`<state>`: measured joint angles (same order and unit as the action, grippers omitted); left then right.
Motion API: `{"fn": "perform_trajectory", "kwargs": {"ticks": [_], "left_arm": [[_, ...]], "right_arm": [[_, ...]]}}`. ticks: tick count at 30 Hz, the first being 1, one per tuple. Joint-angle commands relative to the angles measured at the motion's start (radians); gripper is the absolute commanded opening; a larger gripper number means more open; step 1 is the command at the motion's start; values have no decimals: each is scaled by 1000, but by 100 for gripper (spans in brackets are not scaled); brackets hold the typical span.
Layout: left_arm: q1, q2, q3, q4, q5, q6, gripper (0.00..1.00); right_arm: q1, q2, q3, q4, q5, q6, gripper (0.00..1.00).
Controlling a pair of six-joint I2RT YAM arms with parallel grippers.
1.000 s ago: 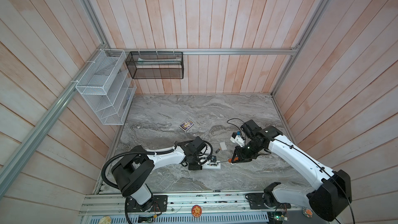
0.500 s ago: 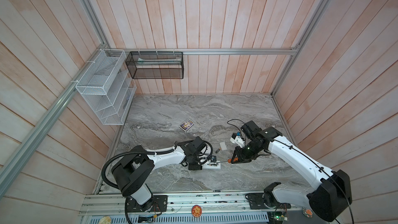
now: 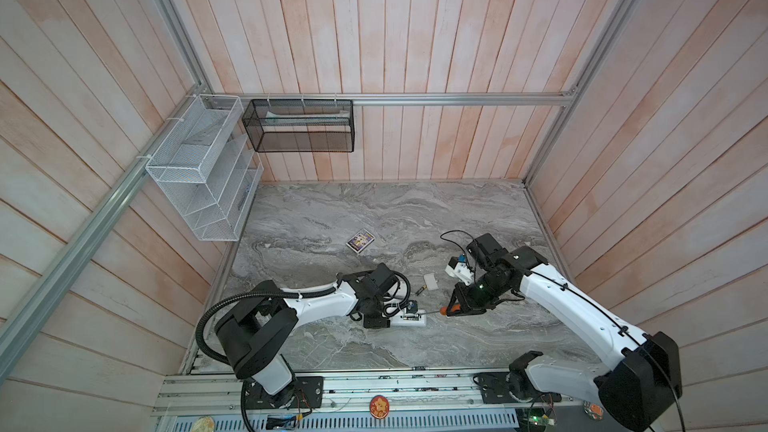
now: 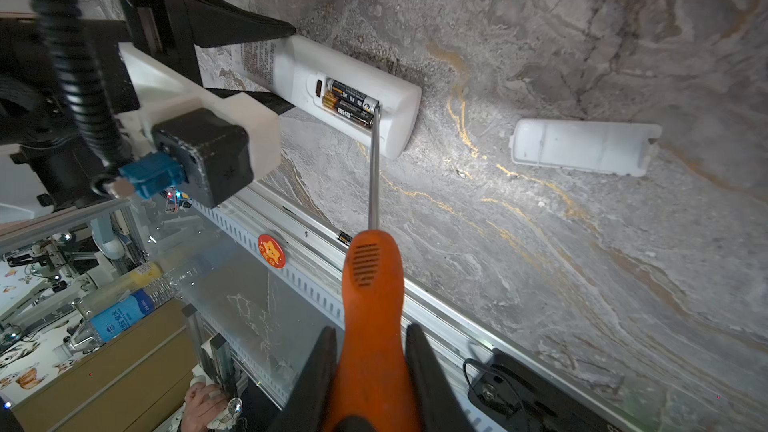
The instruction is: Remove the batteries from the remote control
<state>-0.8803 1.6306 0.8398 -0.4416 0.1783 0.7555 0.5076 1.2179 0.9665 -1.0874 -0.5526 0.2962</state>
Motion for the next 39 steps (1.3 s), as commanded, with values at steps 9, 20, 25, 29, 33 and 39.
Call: {"fn": "perform_trajectory", "kwargs": {"ticks": [9, 20, 25, 29, 33, 39], "left_arm": [[-23, 113, -67, -48, -10, 15, 0], [-24, 113, -67, -47, -11, 13, 0], [-24, 109, -67, -48, -10, 14, 0], [-23, 112, -67, -48, -10, 13, 0], [-23, 113, -68, -47, -9, 13, 0], [-24, 114, -70, -46, -10, 15, 0]], "right_arm": [[8, -38, 10, 66, -192, -4, 0], [8, -32, 29, 80, -177, 8, 0], [8, -29, 41, 80, -178, 11, 0], [8, -26, 48, 73, -177, 14, 0], [8, -22, 55, 69, -171, 12, 0], [8, -9, 72, 58, -162, 3, 0]]}}
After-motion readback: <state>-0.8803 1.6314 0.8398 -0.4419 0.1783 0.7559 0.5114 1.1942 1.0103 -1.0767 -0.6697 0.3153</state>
